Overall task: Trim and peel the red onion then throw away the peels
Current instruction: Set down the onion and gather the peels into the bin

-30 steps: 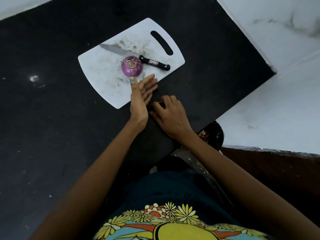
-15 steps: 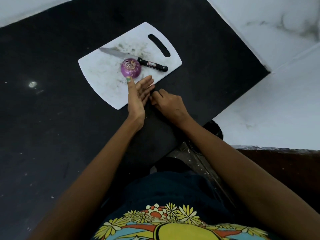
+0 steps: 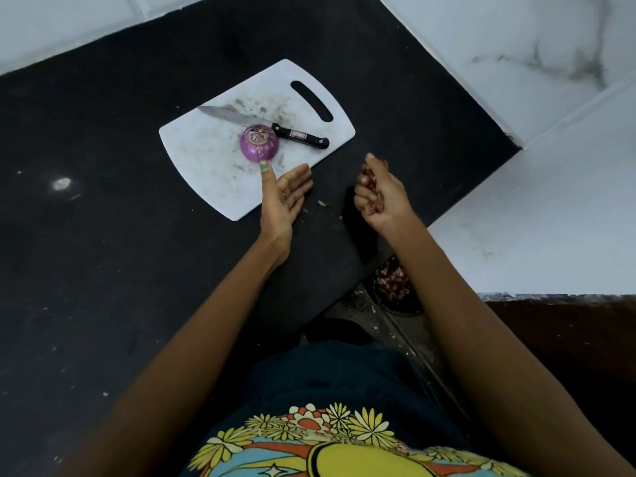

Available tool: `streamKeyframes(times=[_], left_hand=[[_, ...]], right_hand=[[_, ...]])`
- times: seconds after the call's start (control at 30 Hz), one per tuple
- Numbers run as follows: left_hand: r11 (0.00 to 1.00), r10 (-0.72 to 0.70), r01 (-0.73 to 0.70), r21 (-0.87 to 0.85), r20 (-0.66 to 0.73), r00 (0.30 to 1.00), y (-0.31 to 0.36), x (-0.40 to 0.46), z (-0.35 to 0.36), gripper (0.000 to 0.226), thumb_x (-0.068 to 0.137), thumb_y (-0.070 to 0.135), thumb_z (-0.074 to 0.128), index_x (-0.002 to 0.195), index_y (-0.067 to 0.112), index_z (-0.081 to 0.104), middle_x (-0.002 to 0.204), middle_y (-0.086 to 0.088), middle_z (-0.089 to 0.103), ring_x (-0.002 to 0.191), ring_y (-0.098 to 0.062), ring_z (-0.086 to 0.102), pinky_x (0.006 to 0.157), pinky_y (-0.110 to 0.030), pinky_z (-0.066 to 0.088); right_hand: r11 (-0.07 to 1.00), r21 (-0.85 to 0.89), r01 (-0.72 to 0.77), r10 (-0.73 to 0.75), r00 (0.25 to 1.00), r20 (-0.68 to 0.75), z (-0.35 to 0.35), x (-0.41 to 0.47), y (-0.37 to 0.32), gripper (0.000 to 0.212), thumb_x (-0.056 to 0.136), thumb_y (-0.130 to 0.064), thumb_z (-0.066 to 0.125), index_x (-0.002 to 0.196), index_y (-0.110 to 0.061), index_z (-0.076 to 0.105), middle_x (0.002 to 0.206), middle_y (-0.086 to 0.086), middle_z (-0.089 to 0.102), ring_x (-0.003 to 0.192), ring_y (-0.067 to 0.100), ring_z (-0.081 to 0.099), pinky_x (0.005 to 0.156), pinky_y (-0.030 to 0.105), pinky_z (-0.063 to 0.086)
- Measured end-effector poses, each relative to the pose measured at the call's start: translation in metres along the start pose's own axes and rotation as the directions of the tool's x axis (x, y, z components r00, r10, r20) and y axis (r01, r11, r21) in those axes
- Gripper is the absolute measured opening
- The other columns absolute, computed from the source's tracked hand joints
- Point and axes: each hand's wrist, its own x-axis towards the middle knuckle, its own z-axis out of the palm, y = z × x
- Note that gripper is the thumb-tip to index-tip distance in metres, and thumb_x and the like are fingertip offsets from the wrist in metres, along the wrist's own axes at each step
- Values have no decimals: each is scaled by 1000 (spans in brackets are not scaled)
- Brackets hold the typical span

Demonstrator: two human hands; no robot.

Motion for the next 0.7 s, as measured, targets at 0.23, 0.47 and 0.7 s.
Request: streamKeyframes(times=[0.23,0.47,0.7], left_hand=[[999,-40,40,4,76,996,-3,-17,23,71,97,58,11,129,13,57,134,-2,59,122,-15,56,113,-34,31],[977,-162,192,-89,273,948,-20,-38,68,72,96,61,16,133,13,54,134,-5,58,124,-18,54,112,-36,34],[974,-221,219,54,425,878,-61,-65,133,66,97,57,18,133,15,54,139,-5,54,128,-15,50,114,-39,34]], right_hand=[[990,106,-91,78,990,119,-11,-17,-1,29,95,-26,52,69,-15,44,44,-4,48,25,2,30,26,12,21],[966,249,-64,20,985,173,-49,-46,-5,31,97,-29,47,70,-14,44,45,-5,49,25,3,31,26,12,23],[925,363,110,-111,994,-18,-117,-69,-10,32,98,-26,45,70,-11,48,43,-3,48,24,3,34,25,13,26]])
